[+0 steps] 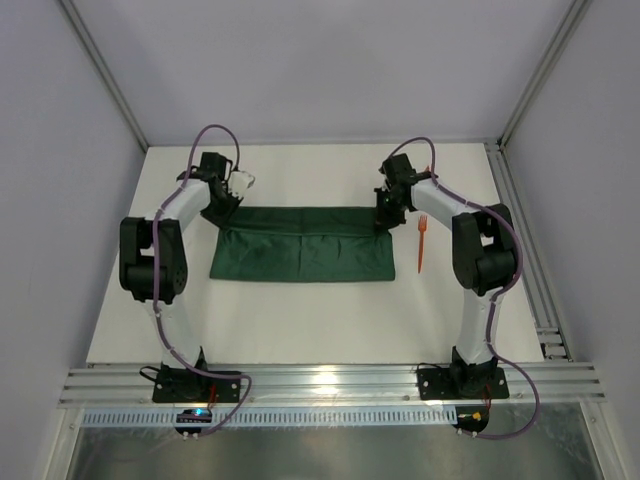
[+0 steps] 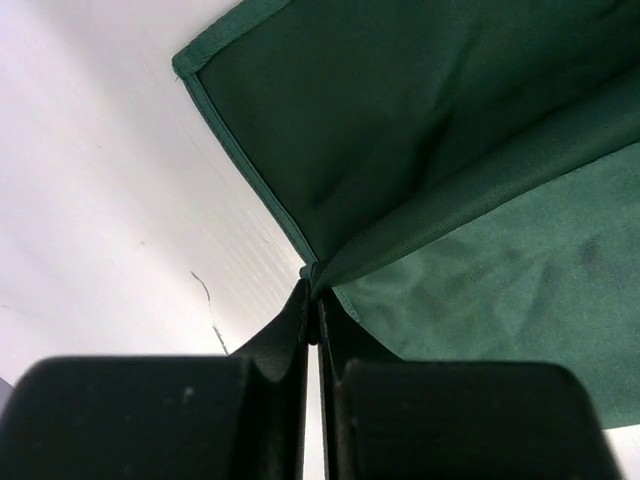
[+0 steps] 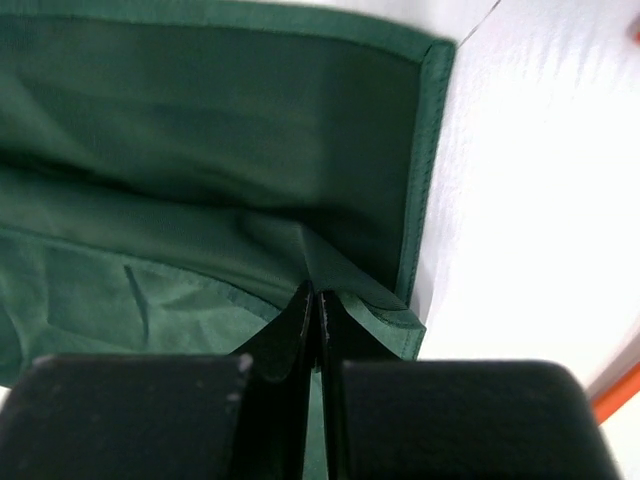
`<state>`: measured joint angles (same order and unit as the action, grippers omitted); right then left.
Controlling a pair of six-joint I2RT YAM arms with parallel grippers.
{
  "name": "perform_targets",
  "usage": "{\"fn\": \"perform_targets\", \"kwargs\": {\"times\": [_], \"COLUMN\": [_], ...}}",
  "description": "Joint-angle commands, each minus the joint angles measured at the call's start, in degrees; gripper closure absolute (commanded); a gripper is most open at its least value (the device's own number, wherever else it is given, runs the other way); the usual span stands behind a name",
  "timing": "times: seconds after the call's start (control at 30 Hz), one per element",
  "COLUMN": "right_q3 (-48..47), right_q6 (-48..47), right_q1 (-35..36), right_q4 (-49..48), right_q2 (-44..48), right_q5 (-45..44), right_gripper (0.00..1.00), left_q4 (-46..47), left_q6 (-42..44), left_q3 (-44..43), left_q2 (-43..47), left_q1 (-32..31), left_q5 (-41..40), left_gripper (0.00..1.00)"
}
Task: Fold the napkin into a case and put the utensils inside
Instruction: Fold and flatten the napkin at the center of the board.
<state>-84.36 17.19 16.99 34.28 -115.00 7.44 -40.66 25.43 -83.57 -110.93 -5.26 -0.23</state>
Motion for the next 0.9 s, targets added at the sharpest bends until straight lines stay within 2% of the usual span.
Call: {"fn": "perform_targets", "kwargs": {"times": [0.0, 0.07, 0.1, 0.13, 0.2, 0.3, 0.33, 0.47, 0.53, 0.7, 0.77, 0.87], "right_q3": [-3.4, -4.0, -4.2, -4.9, -5.8, -9.1, -9.7, -12.7, -9.7, 2.8, 5.8, 10.6], "right_q6": [1.4, 1.2, 1.1, 1.2, 1.2, 1.0, 0.6, -3.5, -4.8, -5.3, -5.1, -3.0], "right_q1": [-1.4, -1.5, -1.6, -2.0, -2.5, -3.6, -4.2, -4.6, -4.6, -3.6, -2.1, 0.7], "right_q4": [-2.8, -2.7, -2.8, -3.1, -3.3, -3.6, -3.6, 0.1, 1.0, -0.3, -0.7, -1.3], "right_q2": [-0.4, -1.5, -2.0, -2.5, -2.8, -2.2, -1.9, -0.1, 3.2, 11.2, 12.8, 14.5], "right_q5": [0.0, 0.4, 0.5, 0.6, 0.9, 0.6, 0.6, -0.6, -3.0, -4.5, -4.4, -4.2], "right_gripper": [0.94, 0.86, 0.79, 0.65, 0.62, 0.57, 0.55, 0.53, 0.54, 0.54, 0.58, 0.68], "left_q4": [3.6, 4.3, 4.6, 5.7, 6.6, 6.5, 5.4, 1.9, 1.2, -3.6, -5.2, -3.6], "left_q6": [-1.5, -1.8, -2.0, -2.2, -2.5, -2.8, -3.0, -2.1, -0.2, 4.6, 4.8, 4.6], "left_q3": [-2.4, -2.4, -2.4, -2.5, -2.8, -5.1, -5.6, -6.3, -2.4, 2.5, 2.9, 4.0], "left_q2": [-0.9, -1.3, -1.4, -1.4, -1.3, -0.8, -0.5, 2.6, 6.2, 7.7, 5.6, 3.6], "left_q1": [0.5, 0.6, 0.6, 0.6, 0.6, 0.9, 1.4, 2.6, 2.9, 2.4, 2.1, 1.4], "left_q5": [-2.1, -2.8, -3.3, -3.7, -5.1, -4.7, -3.9, -0.1, 2.5, 5.6, 5.1, 2.8], "left_gripper": [0.96, 0.87, 0.74, 0.66, 0.51, 0.4, 0.39, 0.39, 0.44, 0.66, 0.72, 0.75]}}
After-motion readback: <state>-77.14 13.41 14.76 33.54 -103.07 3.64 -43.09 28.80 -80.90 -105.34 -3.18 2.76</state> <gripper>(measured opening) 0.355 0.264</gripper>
